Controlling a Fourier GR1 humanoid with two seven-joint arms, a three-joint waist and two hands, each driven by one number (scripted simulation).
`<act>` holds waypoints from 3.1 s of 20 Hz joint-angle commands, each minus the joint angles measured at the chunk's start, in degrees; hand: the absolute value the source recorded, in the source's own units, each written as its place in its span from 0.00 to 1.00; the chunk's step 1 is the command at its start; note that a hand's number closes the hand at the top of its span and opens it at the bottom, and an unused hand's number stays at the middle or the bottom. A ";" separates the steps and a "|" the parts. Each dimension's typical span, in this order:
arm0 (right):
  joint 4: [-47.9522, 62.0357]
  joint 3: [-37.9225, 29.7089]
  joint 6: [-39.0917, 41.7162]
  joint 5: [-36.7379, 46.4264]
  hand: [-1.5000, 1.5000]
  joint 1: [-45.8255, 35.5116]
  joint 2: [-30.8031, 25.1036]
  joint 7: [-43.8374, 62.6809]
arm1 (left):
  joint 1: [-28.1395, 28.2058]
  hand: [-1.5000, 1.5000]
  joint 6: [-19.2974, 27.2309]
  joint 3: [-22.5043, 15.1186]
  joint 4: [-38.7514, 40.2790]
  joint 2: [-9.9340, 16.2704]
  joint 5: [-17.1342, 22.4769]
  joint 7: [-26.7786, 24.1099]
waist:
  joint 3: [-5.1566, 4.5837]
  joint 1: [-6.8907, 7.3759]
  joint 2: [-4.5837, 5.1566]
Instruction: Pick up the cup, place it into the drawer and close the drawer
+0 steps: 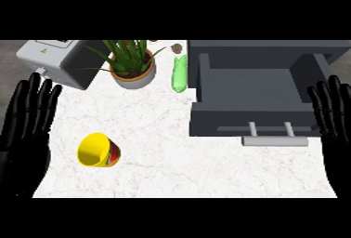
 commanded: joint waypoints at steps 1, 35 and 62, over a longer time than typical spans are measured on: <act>3.84 2.01 -0.69 1.99 0.00 -0.01 2.16 -2.73 | 1.04 0.00 -5.14 0.01 5.20 0.83 4.49 -5.32 | -0.04 -0.20 -0.55; 12.55 -5.49 6.37 -7.70 0.00 -15.84 -3.53 8.88 | -14.24 0.00 -42.83 11.50 71.84 16.45 5.15 -31.52 | -0.10 -0.84 -0.39; 13.92 -6.90 8.23 -9.56 0.00 -17.21 -4.30 8.42 | -25.27 0.00 -30.51 4.62 102.11 13.45 -5.30 -57.71 | -0.32 -2.41 0.17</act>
